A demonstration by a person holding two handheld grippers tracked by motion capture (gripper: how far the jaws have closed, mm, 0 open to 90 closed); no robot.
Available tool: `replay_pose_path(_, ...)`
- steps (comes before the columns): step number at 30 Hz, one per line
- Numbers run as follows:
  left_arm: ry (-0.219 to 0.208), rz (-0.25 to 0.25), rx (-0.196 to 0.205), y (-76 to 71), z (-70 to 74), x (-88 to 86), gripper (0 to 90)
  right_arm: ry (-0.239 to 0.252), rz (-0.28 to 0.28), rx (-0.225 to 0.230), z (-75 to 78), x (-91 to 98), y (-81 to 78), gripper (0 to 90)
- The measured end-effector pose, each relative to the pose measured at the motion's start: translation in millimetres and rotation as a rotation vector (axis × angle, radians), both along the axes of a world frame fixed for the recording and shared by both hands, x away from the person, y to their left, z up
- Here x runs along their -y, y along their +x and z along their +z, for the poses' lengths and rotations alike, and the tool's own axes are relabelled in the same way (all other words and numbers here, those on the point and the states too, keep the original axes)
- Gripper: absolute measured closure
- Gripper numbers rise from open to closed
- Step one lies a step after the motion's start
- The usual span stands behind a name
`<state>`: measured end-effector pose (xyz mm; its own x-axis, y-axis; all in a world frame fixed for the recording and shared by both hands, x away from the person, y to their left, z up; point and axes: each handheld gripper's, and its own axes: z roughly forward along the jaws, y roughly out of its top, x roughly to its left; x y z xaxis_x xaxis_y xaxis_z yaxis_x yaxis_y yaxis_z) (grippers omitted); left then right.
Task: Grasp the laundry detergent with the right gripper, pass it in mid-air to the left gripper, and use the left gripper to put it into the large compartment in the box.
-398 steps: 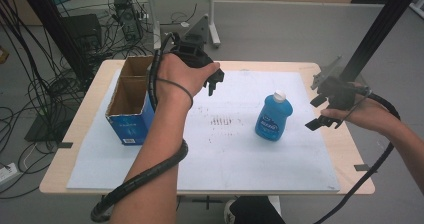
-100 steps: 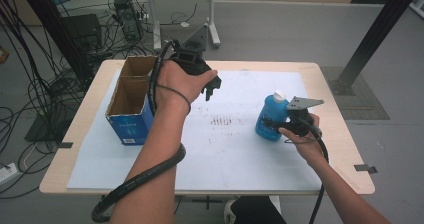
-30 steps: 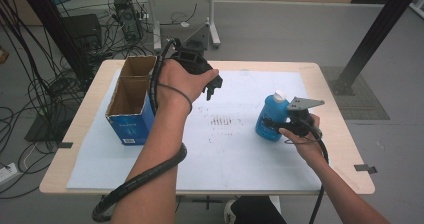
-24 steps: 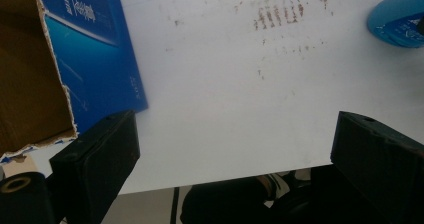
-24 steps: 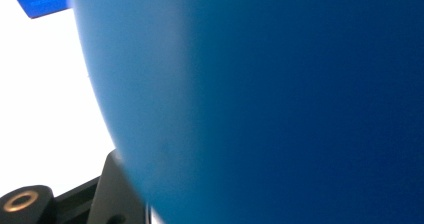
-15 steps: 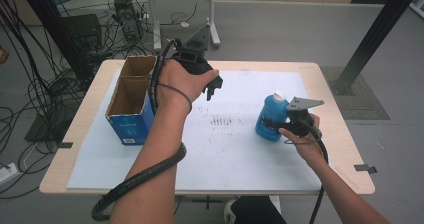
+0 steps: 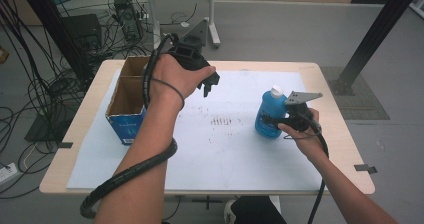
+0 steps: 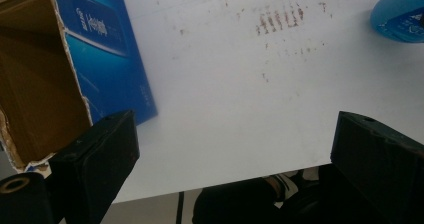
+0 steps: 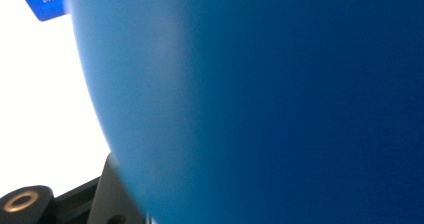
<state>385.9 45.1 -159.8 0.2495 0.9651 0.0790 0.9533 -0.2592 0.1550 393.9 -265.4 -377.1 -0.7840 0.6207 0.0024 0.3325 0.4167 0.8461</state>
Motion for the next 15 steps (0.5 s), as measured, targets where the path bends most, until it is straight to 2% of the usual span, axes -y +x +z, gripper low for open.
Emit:
replay_pose_path(12, 0.019, -0.1, 0.021, 3.3, 22.1, -5.0, 5.7, 0.001, 0.033, -0.023, 55.0, -18.5, 14.5, 45.0)
replay_pose_path(13, 0.018, -0.105, 0.022, 3.5, 24.8, -5.7, 5.7, -0.003, 0.043, -0.028, 63.6, -23.6, 16.9, 45.0)
replay_pose_path(15, 0.02, -0.127, 0.029, 3.6, 30.2, -7.3, 5.7, -0.004, 0.049, -0.032, 67.6, -26.4, 18.2, 45.0)
